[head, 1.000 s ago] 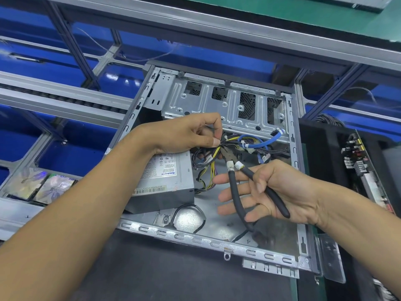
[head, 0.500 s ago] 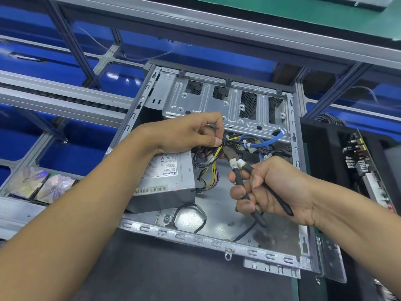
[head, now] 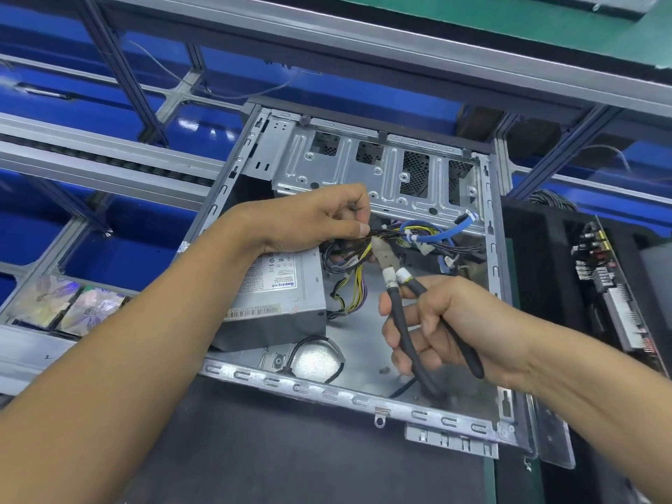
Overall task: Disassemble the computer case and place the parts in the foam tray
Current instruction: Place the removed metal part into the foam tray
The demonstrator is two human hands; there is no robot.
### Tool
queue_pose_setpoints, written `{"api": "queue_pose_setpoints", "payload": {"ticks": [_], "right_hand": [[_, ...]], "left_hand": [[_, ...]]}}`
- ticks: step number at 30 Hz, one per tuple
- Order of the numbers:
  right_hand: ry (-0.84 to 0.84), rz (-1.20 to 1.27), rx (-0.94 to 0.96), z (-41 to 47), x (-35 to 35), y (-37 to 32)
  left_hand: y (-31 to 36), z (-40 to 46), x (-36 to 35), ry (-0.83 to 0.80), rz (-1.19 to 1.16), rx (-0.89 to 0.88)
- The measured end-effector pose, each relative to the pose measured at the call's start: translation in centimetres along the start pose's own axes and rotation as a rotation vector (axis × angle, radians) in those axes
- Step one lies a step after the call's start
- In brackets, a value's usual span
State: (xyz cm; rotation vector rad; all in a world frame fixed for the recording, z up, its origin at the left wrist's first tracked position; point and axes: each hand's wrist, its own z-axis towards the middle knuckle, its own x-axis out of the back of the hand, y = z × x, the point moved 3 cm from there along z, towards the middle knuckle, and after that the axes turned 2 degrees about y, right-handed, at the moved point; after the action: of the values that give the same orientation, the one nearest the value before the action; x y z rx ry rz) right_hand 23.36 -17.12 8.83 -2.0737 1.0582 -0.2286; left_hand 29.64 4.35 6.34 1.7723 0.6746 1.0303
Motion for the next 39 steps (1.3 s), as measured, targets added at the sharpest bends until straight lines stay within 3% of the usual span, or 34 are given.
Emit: {"api": "queue_pose_setpoints", "payload": {"ticks": [8,13,18,23,27,32,39], "right_hand": [[0.185,0.005,0.104,1.2,0.3,2.1],[0.402,-0.141,0.325,2.8,-1.1,2.4],[0.428,0.031,0.450,4.1,-2.5,2.1],[0.444,0.046,0.390,4.6,-1.8,2.9],[0.461,-0.041,0.332,4.6,-1.4,3.4],[0.457,-0.088,0.316,3.1,-1.7,2.7],[0.398,-0.234,0.432,0.5,-3.5,1.9]], "left_hand": [[-0.2,0.1,-0.2,0.035,-0.036,0.040],[-0.4,0.2,0.1,0.047,0.009,0.059],[0.0,-0.4,-0.1,0.119,-0.107,0.046],[1.1,-1.4,-0.5,0.292,0.045,-0.013],[2.0,-2.3,-0.6,0.533,0.281,-0.008],[3.8,-3.7,-0.1,0.701,0.037,0.007],[4.6,-5.0,-1.5,0.694,-0.057,0.096]]}}
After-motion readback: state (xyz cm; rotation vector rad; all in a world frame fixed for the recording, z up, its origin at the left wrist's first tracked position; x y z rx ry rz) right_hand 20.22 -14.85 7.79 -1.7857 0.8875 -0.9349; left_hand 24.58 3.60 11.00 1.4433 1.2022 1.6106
